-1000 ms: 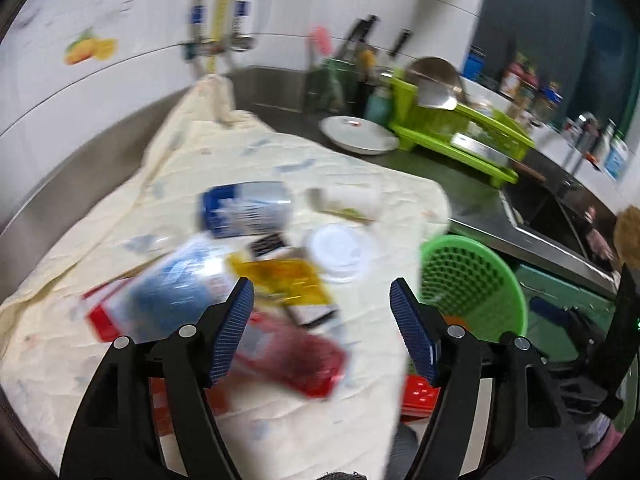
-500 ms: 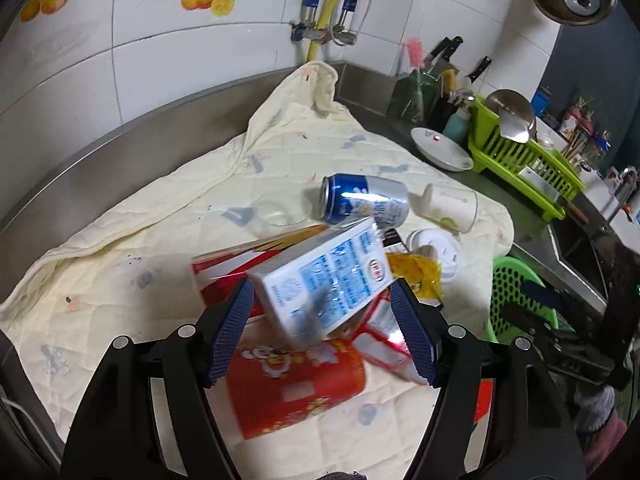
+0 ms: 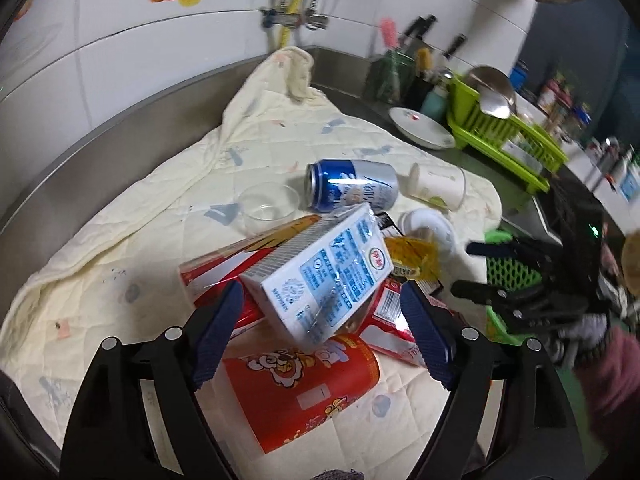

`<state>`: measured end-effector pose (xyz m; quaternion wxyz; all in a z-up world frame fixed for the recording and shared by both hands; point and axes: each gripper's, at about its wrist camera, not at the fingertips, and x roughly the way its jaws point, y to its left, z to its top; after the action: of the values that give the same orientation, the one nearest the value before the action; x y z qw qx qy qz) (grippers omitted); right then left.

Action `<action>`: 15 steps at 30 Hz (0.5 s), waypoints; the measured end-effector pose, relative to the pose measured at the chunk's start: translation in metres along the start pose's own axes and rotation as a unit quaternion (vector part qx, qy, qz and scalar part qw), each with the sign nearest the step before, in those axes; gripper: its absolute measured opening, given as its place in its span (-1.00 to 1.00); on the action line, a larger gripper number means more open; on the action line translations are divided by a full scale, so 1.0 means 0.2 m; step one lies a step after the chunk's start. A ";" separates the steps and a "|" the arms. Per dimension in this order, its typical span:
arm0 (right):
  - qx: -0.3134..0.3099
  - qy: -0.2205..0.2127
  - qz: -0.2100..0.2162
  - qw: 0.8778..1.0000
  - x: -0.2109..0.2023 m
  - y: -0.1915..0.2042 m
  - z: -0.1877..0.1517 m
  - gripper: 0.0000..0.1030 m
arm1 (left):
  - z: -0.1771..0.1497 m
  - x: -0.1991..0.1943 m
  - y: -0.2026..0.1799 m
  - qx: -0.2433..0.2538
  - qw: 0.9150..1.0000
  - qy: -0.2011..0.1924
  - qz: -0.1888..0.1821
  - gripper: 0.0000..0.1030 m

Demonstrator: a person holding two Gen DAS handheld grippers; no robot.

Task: Collect trash
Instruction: 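Grasp the yellow snack bag with the right gripper while the left gripper grasps the white milk carton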

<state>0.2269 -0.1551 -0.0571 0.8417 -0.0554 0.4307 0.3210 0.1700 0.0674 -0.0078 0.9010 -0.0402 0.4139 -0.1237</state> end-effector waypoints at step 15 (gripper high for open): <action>-0.134 0.046 0.058 0.988 0.26 -0.03 0.12 0.42 | 0.04 0.11 -0.09 0.144 0.988 0.049 -0.003 0.72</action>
<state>0.2680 -0.1258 -0.0823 0.7855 -0.1576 0.4248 0.4215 0.1867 0.0448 -0.0160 0.8758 0.0953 0.4348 -0.1865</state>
